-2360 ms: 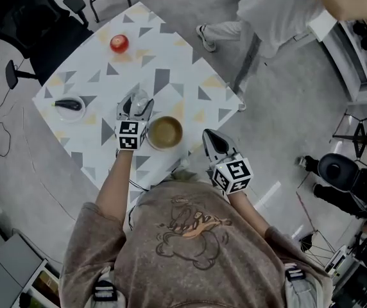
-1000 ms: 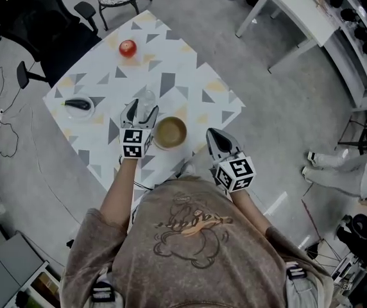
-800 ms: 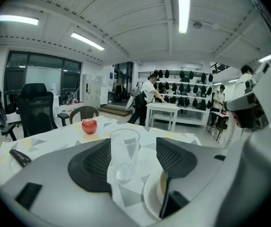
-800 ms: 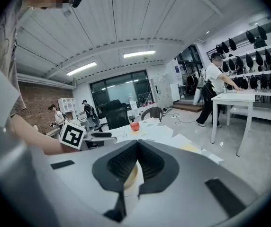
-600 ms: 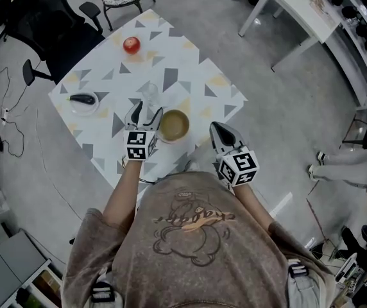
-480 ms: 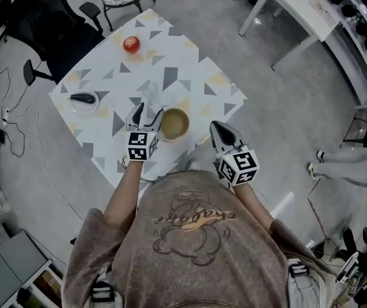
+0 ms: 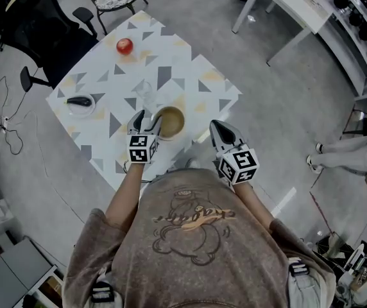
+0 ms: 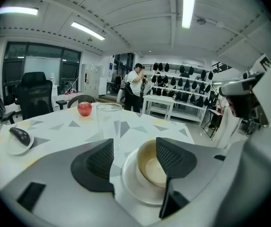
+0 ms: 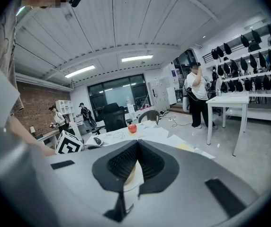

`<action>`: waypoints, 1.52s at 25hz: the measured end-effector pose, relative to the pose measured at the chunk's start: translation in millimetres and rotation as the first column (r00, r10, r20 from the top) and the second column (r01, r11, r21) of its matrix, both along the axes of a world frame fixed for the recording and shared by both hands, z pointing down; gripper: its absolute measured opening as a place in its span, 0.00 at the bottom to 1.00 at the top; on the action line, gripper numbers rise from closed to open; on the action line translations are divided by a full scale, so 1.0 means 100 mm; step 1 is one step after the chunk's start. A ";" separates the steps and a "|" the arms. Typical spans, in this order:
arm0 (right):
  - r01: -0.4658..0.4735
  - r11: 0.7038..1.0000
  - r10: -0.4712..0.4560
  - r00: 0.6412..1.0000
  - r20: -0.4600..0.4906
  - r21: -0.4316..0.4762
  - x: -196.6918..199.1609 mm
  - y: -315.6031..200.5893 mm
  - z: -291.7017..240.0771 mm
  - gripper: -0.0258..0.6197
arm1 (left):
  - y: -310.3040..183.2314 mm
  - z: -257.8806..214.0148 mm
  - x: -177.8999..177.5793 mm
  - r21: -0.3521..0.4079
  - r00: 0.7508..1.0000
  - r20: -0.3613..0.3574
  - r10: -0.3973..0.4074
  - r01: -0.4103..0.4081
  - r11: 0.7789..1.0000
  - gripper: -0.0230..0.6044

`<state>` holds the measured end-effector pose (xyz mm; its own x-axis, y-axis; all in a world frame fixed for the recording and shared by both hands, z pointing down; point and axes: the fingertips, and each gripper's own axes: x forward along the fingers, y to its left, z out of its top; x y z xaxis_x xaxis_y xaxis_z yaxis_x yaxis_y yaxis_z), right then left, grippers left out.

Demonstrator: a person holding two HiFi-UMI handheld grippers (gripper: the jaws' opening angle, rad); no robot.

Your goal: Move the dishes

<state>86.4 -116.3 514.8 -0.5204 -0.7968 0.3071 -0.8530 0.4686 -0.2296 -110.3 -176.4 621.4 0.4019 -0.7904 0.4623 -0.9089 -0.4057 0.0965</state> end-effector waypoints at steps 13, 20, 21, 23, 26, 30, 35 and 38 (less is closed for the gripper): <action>-0.014 1.000 0.014 1.000 -0.004 -0.002 0.08 0.05 0.02 0.05 | 0.13 0.42 0.08 -0.170 1.000 0.007 -0.003 0.004 0.985 0.28; -0.026 1.000 0.026 1.000 -0.006 -0.003 0.14 0.06 0.02 0.05 | 0.14 0.48 0.12 -0.206 1.000 -0.008 -0.021 0.019 0.978 0.19; -0.027 1.000 0.027 1.000 -0.007 -0.003 0.15 0.06 0.02 0.05 | 0.13 0.49 0.11 -0.208 1.000 -0.006 -0.029 0.028 0.978 0.17; -0.027 1.000 0.027 1.000 -0.008 -0.003 0.16 0.06 0.03 0.05 | 0.12 0.51 0.09 -0.216 0.999 -0.006 -0.049 0.047 0.975 0.14; -0.028 1.000 0.028 1.000 -0.009 -0.004 0.18 0.07 0.03 0.05 | 0.10 0.51 0.07 -0.226 0.998 0.002 -0.068 0.067 0.972 0.13; -0.035 0.999 0.034 0.999 -0.008 -0.004 0.21 0.07 0.03 0.05 | 0.09 0.49 0.08 -0.235 0.996 -0.015 -0.083 0.077 0.969 0.10; -0.040 0.999 0.040 0.999 -0.006 -0.005 0.23 0.08 0.04 0.05 | 0.09 0.42 0.10 -0.243 0.993 -0.072 -0.096 0.076 0.967 0.09; -0.039 0.999 0.039 0.999 -0.004 -0.005 0.23 0.09 0.04 0.05 | 0.08 0.33 0.11 -0.235 0.989 -0.106 -0.107 0.080 0.969 0.08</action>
